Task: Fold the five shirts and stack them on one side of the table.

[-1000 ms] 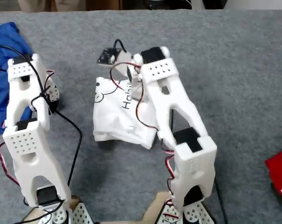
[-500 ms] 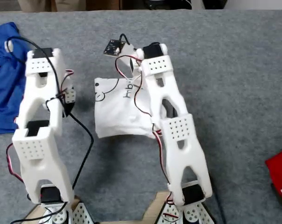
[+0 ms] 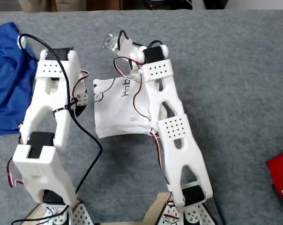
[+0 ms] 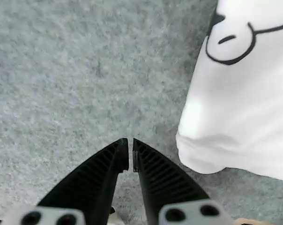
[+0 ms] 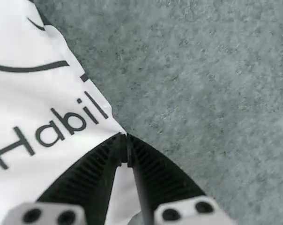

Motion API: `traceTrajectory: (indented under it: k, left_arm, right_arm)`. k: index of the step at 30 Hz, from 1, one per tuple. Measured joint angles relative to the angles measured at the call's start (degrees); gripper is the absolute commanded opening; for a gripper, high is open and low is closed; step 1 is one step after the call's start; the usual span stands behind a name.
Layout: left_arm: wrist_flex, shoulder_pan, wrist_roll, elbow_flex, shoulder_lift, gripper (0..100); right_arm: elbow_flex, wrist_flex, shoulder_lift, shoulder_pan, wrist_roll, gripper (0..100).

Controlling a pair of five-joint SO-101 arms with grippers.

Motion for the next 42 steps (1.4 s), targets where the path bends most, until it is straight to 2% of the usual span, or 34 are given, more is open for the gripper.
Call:
traceTrajectory:
  k: [4, 11, 19, 23, 28, 31, 42]
  left_arm:
    - [-3.0, 0.2, 1.8, 0.1, -0.1, 4]
    - [-13.6, 2.7, 9.3, 0.7, -0.1, 4]
    - [-24.2, 6.5, 9.7, 2.2, 0.3, 4]
    - [-30.8, 6.6, 9.7, 4.3, 4.7, 4]
    - [-34.7, 6.6, 9.7, 4.0, 13.0, 4]
    - [-33.8, 6.2, 9.7, 0.8, 16.4, 4]
    - [-22.6, 4.0, 9.9, -16.9, 26.9, 4]
  right_arm:
    - [0.0, 6.2, -4.7, -0.3, 0.0, 0.5]
    - [6.9, 7.4, -16.4, 1.9, -6.0, 0.5]
    - [31.0, 7.2, -26.2, 2.5, -12.5, 0.5]
    - [37.9, 4.1, -26.4, 2.5, -13.8, 0.5]
    - [41.1, 0.3, -25.3, 3.5, -14.0, 0.5]
    - [41.1, -1.2, -23.5, 4.9, -14.0, 0.5]
    - [40.5, -3.3, -21.1, 8.2, -14.0, 0.5]
